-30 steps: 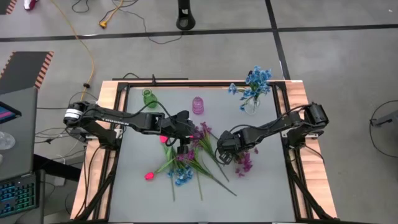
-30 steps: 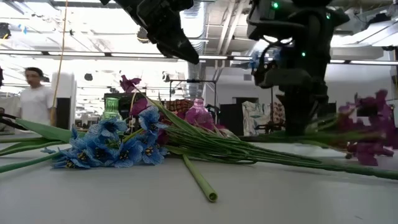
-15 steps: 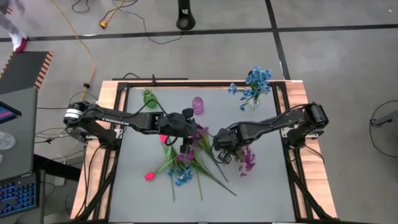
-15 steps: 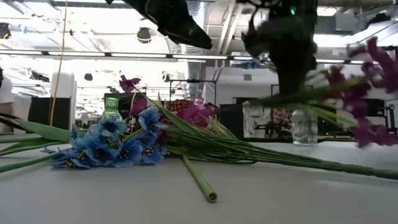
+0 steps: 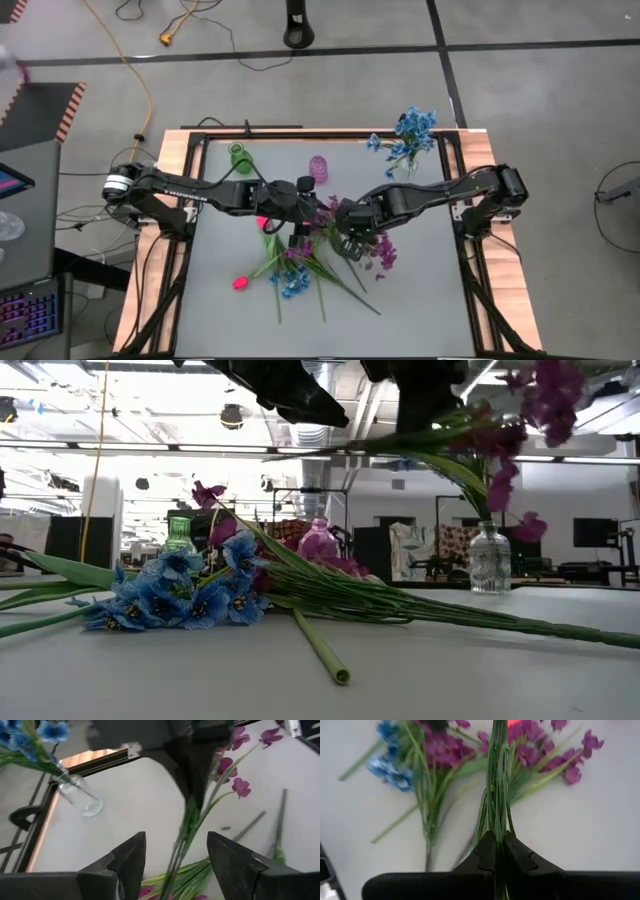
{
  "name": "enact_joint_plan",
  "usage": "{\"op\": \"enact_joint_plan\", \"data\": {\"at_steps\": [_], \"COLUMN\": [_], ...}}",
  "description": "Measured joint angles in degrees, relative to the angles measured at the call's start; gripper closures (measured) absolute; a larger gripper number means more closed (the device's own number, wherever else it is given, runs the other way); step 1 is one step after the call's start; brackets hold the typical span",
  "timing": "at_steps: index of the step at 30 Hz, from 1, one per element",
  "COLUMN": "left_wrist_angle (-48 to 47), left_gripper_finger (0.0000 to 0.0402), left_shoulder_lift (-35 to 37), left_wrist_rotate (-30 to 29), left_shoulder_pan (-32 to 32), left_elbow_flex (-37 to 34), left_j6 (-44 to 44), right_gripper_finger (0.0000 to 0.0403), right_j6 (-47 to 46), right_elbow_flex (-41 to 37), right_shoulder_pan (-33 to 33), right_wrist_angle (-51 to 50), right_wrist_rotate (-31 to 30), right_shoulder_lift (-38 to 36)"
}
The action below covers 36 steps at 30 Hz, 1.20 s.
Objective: Sort flowers into vase by color
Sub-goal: Put the right purple flowers into the green vase
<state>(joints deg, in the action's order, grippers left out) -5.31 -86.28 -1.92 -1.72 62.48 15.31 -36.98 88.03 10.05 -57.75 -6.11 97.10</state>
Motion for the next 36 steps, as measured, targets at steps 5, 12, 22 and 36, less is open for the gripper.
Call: {"op": "enact_joint_plan", "data": {"at_steps": [5, 12, 22, 36], "left_wrist_angle": [0.0, 0.0, -0.1, -0.1], "left_gripper_finger": [0.0203, 0.0203, 0.0203, 0.0203], "left_shoulder_lift": [0.0, 0.0, -0.1, -0.1], "left_wrist_rotate": [-0.1, -0.3, -0.1, -1.1], "left_shoulder_pan": [0.0, -0.1, -1.8, -2.8], "left_elbow_flex": [0.0, 0.0, 0.0, 0.0], "left_j6": [0.0, 2.0, 7.4, 7.3], "right_gripper_finger": [0.0360, 0.0360, 0.0360, 0.0360], "right_j6": [-0.1, -6.5, -17.0, -25.5], "right_elbow_flex": [1.8, 2.1, 2.1, 2.1], "right_shoulder_pan": [-0.9, -3.5, -7.0, -8.7], "right_wrist_angle": [0.0, 3.1, 7.9, 10.5], "right_wrist_rotate": [0.5, 8.7, 23.7, 29.8], "right_shoulder_lift": [0.0, 0.0, 0.0, 0.0]}}
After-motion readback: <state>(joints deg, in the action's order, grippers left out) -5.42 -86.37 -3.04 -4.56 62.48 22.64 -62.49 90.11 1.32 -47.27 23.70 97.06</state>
